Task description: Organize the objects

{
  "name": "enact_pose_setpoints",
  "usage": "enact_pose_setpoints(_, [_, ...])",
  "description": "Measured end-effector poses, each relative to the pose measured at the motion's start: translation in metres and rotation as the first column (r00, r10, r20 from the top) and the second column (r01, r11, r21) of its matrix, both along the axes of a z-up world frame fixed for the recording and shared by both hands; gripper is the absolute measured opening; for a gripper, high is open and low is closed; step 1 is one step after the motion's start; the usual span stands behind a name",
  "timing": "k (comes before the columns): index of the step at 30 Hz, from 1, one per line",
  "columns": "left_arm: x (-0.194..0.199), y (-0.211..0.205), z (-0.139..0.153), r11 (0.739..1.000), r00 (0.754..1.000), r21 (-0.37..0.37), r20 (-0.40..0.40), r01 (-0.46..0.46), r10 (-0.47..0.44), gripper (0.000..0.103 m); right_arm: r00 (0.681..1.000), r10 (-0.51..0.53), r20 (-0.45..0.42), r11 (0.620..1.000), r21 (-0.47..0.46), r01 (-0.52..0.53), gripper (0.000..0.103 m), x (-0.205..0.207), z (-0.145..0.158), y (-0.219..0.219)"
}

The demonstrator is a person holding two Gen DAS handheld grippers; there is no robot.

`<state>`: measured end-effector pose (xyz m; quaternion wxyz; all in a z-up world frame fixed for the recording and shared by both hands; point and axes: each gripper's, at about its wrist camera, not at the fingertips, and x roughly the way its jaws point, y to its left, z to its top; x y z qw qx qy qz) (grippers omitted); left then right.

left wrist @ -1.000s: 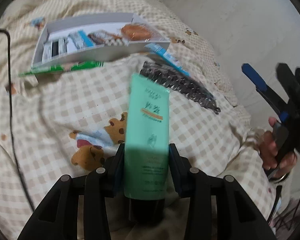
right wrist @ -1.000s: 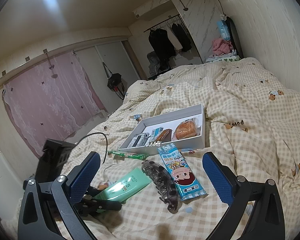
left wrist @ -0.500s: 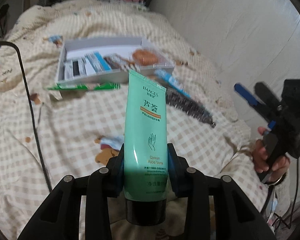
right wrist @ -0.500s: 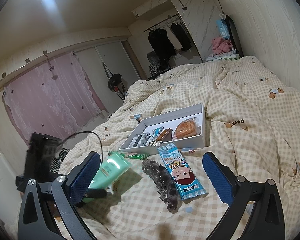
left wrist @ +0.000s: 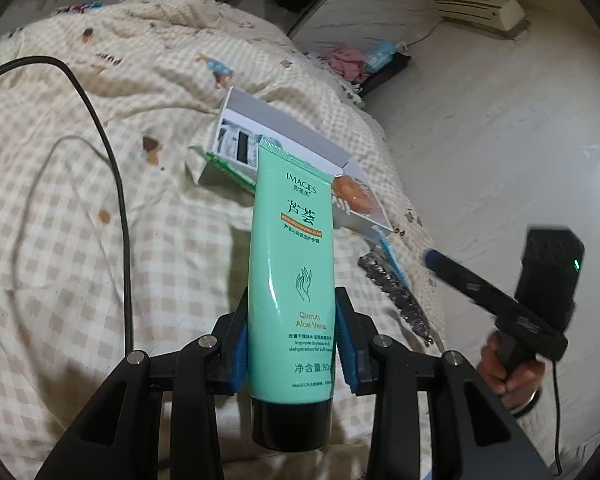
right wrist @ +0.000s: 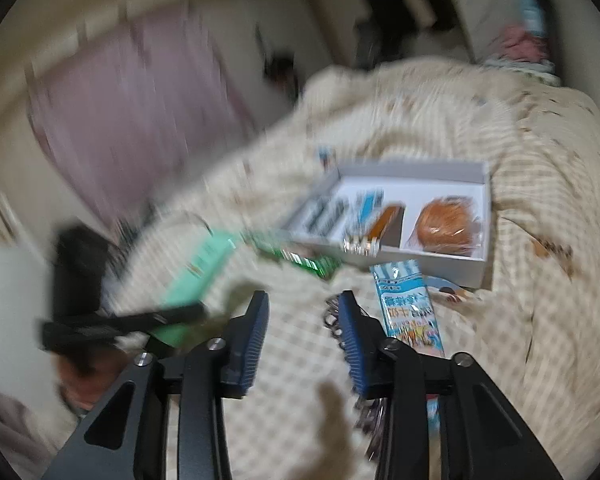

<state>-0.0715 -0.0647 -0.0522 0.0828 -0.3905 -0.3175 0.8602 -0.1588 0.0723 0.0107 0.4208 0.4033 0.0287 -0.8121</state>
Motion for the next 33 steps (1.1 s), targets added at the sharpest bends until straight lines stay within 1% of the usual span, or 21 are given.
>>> enact_pose_setpoints(2, [0.002,0.000,-0.001,1.000,1.000,0.003,-0.002,-0.001,0.001,0.040,0.998,0.062,-0.023,0.991,0.118,-0.058,0.038,-0.007,-0.006,-0.030])
enact_pose_setpoints(3, [0.003,-0.001,-0.002,1.000,1.000,0.007,-0.007,-0.009,0.009,0.040,0.996,0.081,-0.033,0.985,0.153,-0.075,0.038,-0.008,-0.008,-0.039])
enact_pose_setpoints(4, [0.003,-0.003,-0.002,1.000,1.000,0.012,-0.013,-0.015,0.015,0.040,0.993,0.103,-0.064,0.974,0.209,-0.087,0.038,-0.010,-0.010,-0.055])
enact_pose_setpoints(6, [0.008,-0.008,-0.002,0.999,0.999,0.029,-0.027,-0.030,0.031,0.040,0.988,0.133,-0.076,0.952,0.287,-0.106,0.038,-0.018,-0.014,-0.082])
enact_pose_setpoints(8, [0.009,-0.012,-0.003,0.998,0.998,0.046,-0.035,-0.041,0.043,0.040,0.987,0.145,-0.071,0.933,0.342,-0.112,0.038,-0.027,-0.019,-0.101])
enact_pose_setpoints(10, [0.009,-0.013,-0.004,0.997,0.998,0.049,-0.034,-0.053,0.054,0.040,0.981,0.179,-0.079,0.909,0.395,-0.134,0.038,-0.031,-0.028,-0.120])
enact_pose_setpoints(11, [0.008,-0.014,-0.004,0.997,0.997,0.049,-0.032,-0.066,0.067,0.040,0.972,0.217,-0.088,0.894,0.417,-0.161,0.038,-0.029,-0.033,-0.131])
enact_pose_setpoints(12, [0.009,-0.016,-0.004,0.996,0.997,0.054,-0.028,-0.076,0.078,0.040,0.967,0.240,-0.089,0.886,0.428,-0.180,0.038,-0.035,-0.035,-0.130])
enact_pose_setpoints(13, [0.008,-0.018,-0.006,0.994,0.996,0.068,-0.016,-0.081,0.082,0.040,0.957,0.277,-0.088,0.868,0.451,-0.210,0.038,-0.032,-0.040,-0.139])
enact_pose_setpoints(15, [0.007,-0.022,-0.011,0.991,0.995,0.090,0.002,-0.097,0.097,0.040,0.944,0.310,-0.110,0.838,0.501,-0.217,0.038,-0.030,-0.049,-0.151])
enact_pose_setpoints(16, [0.007,-0.023,-0.013,0.990,0.995,0.099,0.005,-0.096,0.096,0.040,0.943,0.312,-0.116,0.831,0.515,-0.212,0.038,-0.033,-0.053,-0.155])
enact_pose_setpoints(18, [0.008,-0.025,-0.015,0.989,0.995,0.110,0.008,-0.103,0.103,0.040,0.949,0.293,-0.119,0.824,0.535,-0.187,0.035,-0.038,-0.059,-0.162])
enact_pose_setpoints(20, [0.009,-0.027,-0.015,0.987,0.994,0.121,-0.003,-0.107,0.108,0.040,0.958,0.268,-0.100,0.819,0.548,-0.172,0.023,-0.045,-0.065,-0.160])
enact_pose_setpoints(21, [0.011,-0.028,-0.015,0.986,0.994,0.125,-0.011,-0.110,0.113,0.040,0.960,0.258,-0.107,0.823,0.545,-0.160,0.022,-0.047,-0.066,-0.159])
enact_pose_setpoints(22, [0.014,-0.030,-0.013,0.984,0.992,0.131,-0.026,-0.121,0.126,0.040,0.963,0.239,-0.120,0.837,0.529,-0.142,0.018,-0.047,-0.062,-0.158])
enact_pose_setpoints(23, [0.020,-0.032,-0.011,0.980,0.988,0.141,-0.046,-0.137,0.145,0.040,0.966,0.232,-0.116,0.849,0.509,-0.143,0.011,-0.046,-0.058,-0.155])
enact_pose_setpoints(24, [0.026,-0.034,-0.009,0.976,0.984,0.156,-0.070,-0.151,0.163,0.040,0.967,0.228,-0.113,0.861,0.487,-0.147,0.009,-0.045,-0.053,-0.152])
enact_pose_setpoints(26, [0.033,-0.041,-0.008,0.966,0.975,0.185,-0.098,-0.180,0.200,0.040,0.969,0.211,-0.126,0.879,0.459,-0.132,0.009,-0.042,-0.038,-0.146])
enact_pose_setpoints(27, [0.034,-0.044,-0.008,0.963,0.973,0.195,-0.100,-0.187,0.209,0.040,0.973,0.200,-0.115,0.889,0.439,-0.131,0.009,-0.041,-0.030,-0.142])
enact_pose_setpoints(30, [0.028,-0.043,-0.013,0.964,0.978,0.201,-0.072,-0.176,0.194,0.040,0.982,0.178,-0.057,0.914,0.380,-0.144,0.009,-0.032,0.000,-0.122])
enact_pose_setpoints(33, [0.024,-0.039,-0.015,0.969,0.984,0.189,-0.053,-0.160,0.173,0.040,0.987,0.162,0.009,0.915,0.372,-0.154,0.009,-0.018,0.018,-0.107])
